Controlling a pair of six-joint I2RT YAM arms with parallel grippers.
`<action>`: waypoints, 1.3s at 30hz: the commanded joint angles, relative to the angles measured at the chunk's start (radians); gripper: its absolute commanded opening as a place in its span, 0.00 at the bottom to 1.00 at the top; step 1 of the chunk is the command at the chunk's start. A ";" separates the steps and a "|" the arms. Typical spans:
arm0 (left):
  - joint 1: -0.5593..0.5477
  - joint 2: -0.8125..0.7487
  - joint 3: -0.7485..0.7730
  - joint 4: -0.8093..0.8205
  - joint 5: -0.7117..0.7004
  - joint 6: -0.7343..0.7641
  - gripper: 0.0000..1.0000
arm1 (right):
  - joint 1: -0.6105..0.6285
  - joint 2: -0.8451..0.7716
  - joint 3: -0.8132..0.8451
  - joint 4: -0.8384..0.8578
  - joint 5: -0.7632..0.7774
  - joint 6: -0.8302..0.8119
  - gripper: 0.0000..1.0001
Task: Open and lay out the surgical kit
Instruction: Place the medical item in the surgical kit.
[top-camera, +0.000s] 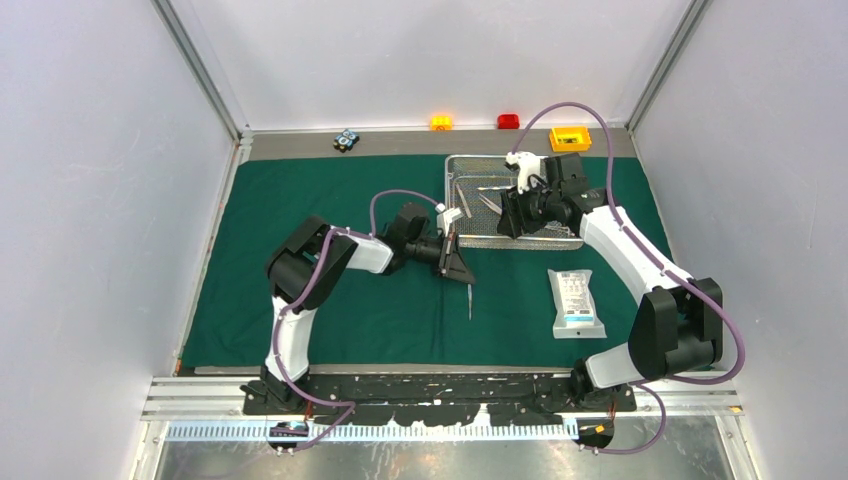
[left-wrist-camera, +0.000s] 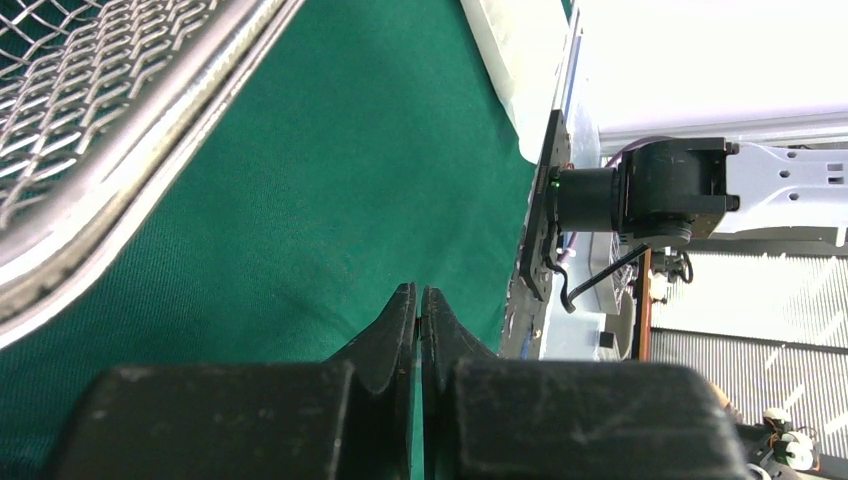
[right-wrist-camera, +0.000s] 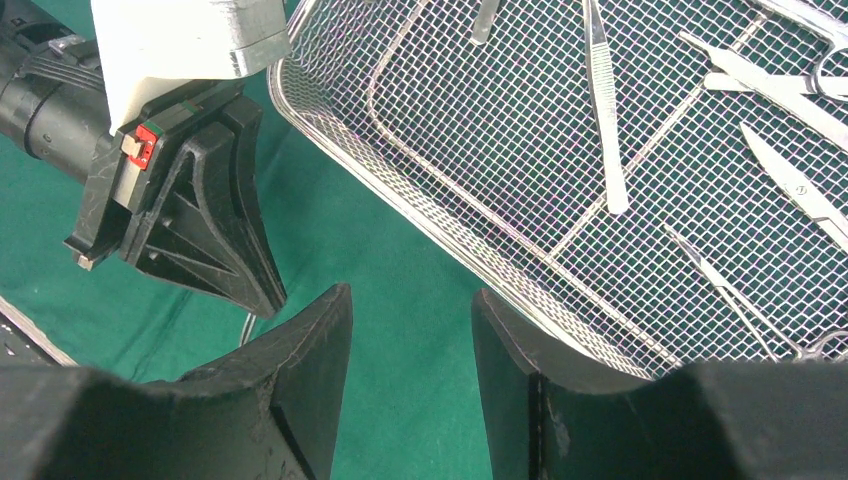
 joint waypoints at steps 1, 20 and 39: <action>0.012 -0.005 -0.001 -0.006 0.008 0.035 0.03 | -0.006 -0.011 -0.002 0.007 -0.017 -0.017 0.53; 0.043 0.027 0.019 -0.086 -0.003 0.077 0.27 | -0.014 0.003 0.002 0.001 -0.036 -0.014 0.53; 0.042 -0.013 0.088 -0.319 -0.092 0.290 0.44 | -0.015 0.006 0.004 -0.006 -0.047 -0.017 0.53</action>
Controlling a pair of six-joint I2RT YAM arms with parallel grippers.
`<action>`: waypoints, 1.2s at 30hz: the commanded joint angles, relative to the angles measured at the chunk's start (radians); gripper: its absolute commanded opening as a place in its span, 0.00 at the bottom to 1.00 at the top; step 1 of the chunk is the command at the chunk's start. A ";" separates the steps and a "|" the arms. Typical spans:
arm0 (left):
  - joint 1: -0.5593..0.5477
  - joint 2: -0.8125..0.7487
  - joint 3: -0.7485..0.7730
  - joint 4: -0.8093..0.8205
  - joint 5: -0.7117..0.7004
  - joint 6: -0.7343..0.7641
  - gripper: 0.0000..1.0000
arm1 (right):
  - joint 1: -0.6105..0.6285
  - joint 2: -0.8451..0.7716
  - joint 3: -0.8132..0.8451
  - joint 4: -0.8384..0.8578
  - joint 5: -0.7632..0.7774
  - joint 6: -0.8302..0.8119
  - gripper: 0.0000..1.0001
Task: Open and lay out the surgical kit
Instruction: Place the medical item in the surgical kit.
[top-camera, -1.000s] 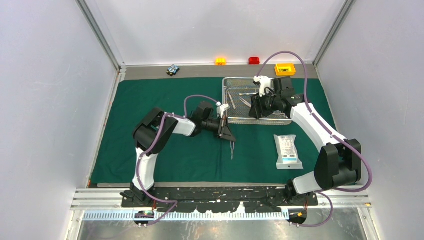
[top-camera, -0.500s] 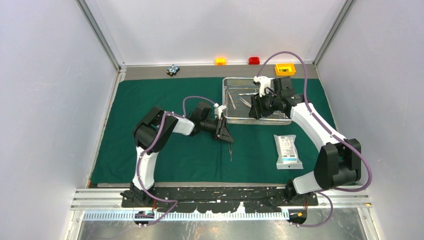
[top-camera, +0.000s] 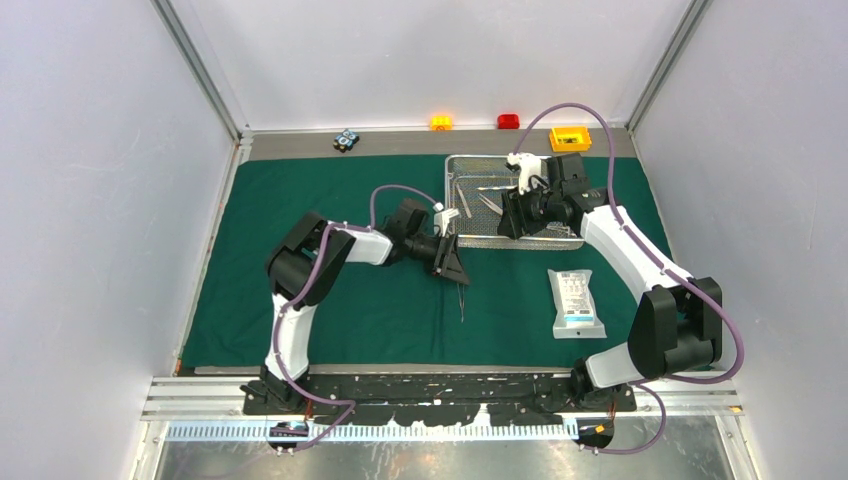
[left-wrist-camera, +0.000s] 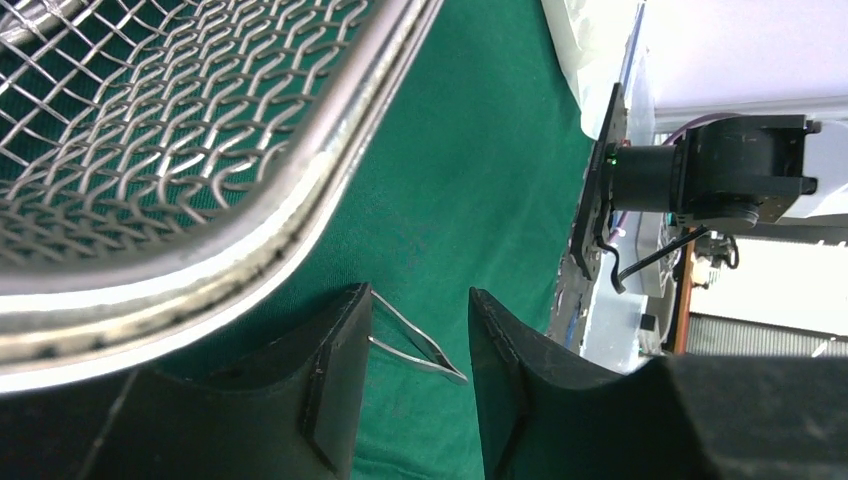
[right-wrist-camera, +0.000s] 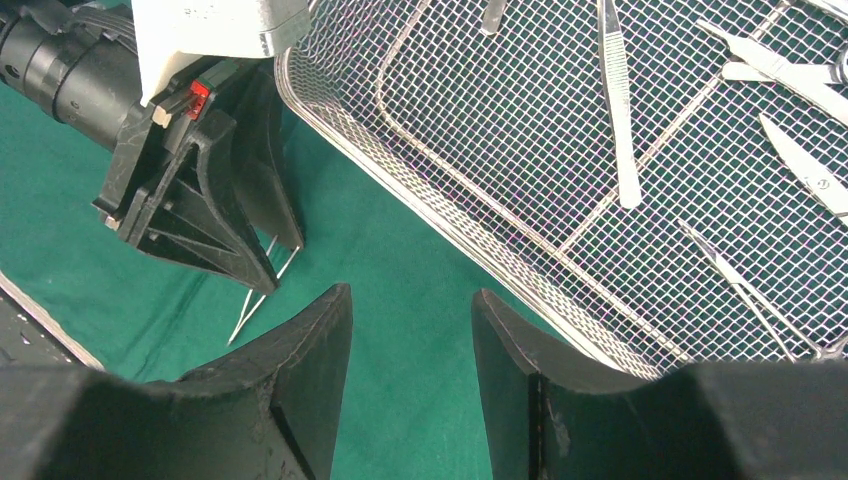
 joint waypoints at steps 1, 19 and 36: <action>0.005 -0.042 0.019 -0.095 -0.090 0.115 0.44 | -0.003 0.002 0.004 0.009 -0.021 -0.016 0.53; 0.005 -0.125 0.076 -0.224 -0.157 0.257 0.45 | -0.002 0.003 0.007 0.015 -0.025 -0.006 0.53; 0.011 -0.454 0.185 -0.695 -0.374 0.690 0.52 | -0.003 0.292 0.298 0.010 0.158 -0.080 0.55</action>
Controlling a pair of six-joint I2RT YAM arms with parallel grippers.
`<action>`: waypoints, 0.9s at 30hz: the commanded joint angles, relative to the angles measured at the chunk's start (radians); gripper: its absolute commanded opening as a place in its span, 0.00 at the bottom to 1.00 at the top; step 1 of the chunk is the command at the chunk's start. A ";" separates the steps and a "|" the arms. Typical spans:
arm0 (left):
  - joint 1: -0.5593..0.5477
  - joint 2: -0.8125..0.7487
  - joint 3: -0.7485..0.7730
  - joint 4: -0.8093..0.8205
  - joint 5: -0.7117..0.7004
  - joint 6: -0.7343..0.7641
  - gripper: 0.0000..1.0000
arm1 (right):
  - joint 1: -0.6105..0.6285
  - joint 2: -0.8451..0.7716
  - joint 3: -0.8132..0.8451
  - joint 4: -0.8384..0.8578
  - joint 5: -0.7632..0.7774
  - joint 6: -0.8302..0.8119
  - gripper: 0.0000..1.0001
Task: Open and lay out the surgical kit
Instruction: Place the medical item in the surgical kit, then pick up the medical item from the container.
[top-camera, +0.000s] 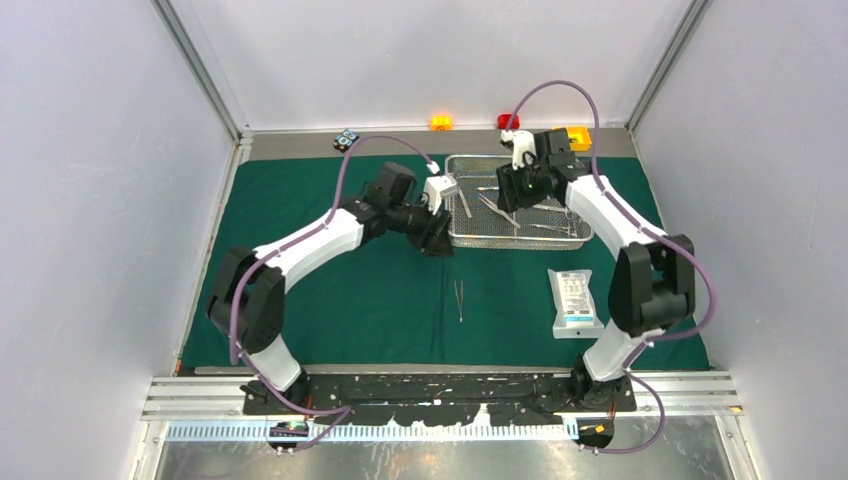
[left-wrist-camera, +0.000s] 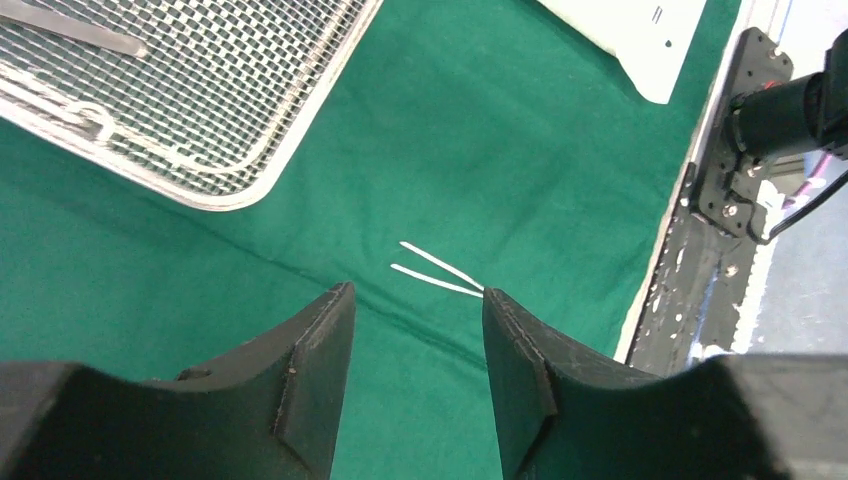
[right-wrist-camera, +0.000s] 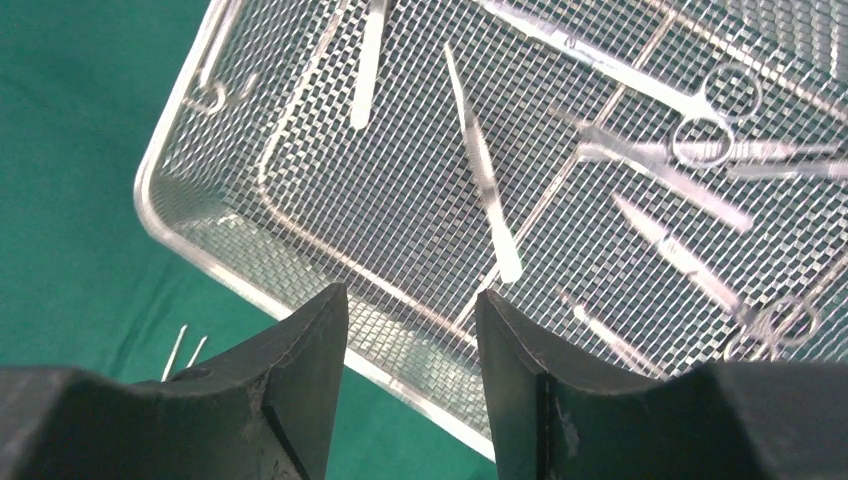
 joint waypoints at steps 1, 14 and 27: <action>0.013 -0.079 0.064 -0.197 -0.127 0.161 0.53 | -0.002 0.130 0.131 -0.016 -0.010 -0.133 0.56; 0.024 -0.108 0.103 -0.284 -0.184 0.200 0.67 | 0.003 0.488 0.450 -0.238 -0.036 -0.330 0.59; 0.031 -0.077 0.115 -0.281 -0.188 0.201 0.68 | 0.018 0.566 0.516 -0.263 -0.002 -0.367 0.36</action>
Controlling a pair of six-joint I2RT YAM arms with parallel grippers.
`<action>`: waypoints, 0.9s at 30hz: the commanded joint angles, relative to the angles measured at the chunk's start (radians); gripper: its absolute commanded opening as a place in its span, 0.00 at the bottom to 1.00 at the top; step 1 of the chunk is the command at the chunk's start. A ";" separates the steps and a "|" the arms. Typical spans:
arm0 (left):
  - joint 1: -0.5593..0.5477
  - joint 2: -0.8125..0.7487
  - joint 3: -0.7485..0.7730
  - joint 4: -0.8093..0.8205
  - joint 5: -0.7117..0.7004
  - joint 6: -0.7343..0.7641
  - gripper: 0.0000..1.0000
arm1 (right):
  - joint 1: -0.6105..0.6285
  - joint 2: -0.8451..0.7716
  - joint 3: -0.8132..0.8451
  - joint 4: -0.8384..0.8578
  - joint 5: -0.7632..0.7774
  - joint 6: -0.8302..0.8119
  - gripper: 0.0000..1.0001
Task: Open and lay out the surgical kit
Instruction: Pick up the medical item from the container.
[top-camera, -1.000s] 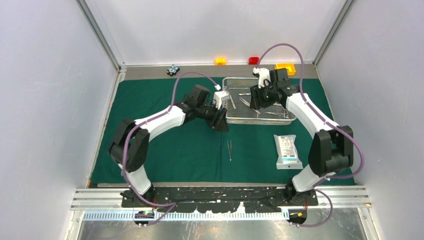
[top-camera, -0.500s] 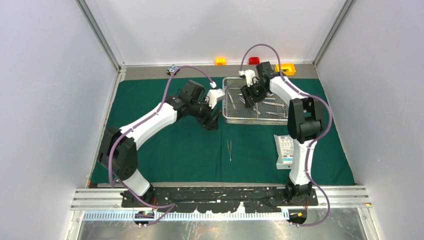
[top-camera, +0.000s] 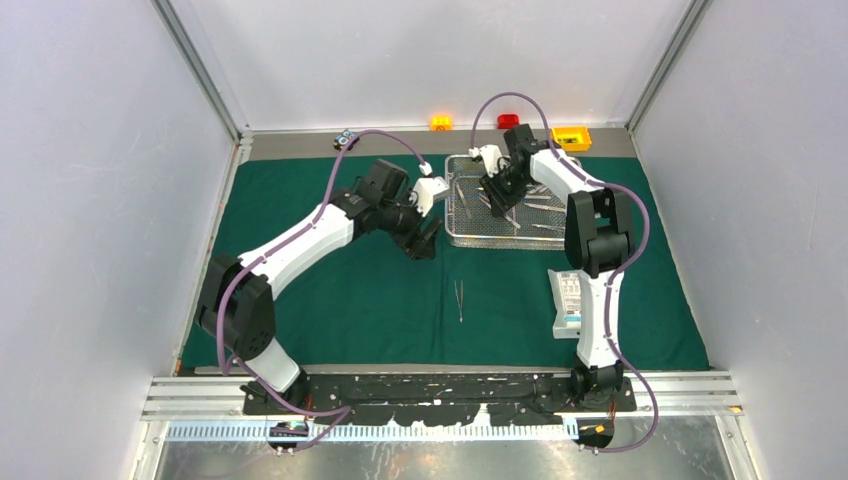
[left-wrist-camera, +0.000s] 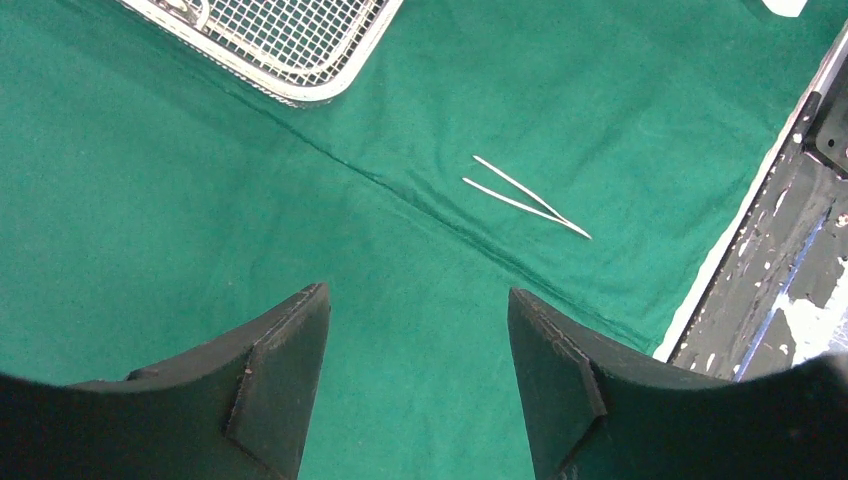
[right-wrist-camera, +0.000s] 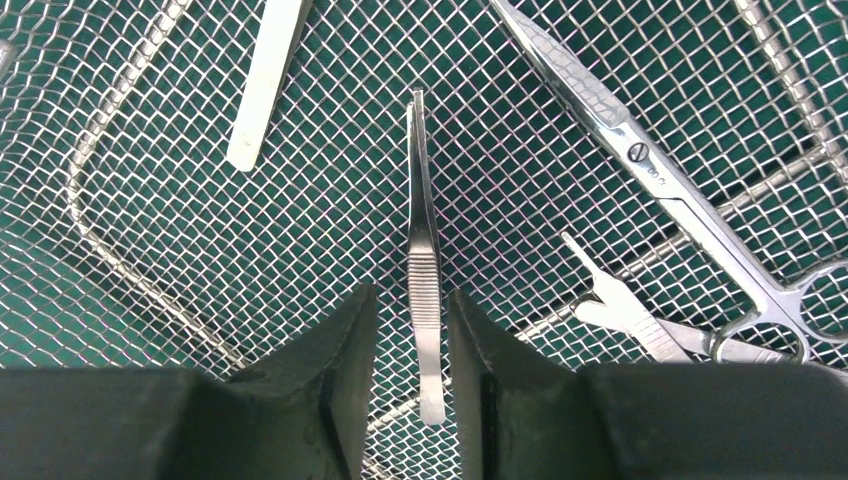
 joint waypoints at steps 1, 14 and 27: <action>0.013 0.005 0.049 -0.003 -0.006 0.022 0.68 | 0.006 0.006 0.053 -0.011 0.007 -0.022 0.33; 0.188 0.057 0.189 -0.035 0.142 -0.113 0.75 | 0.005 -0.103 0.073 -0.020 -0.025 0.016 0.08; 0.239 0.190 0.334 0.090 0.370 -0.449 0.74 | 0.005 -0.397 -0.002 0.083 -0.271 0.301 0.01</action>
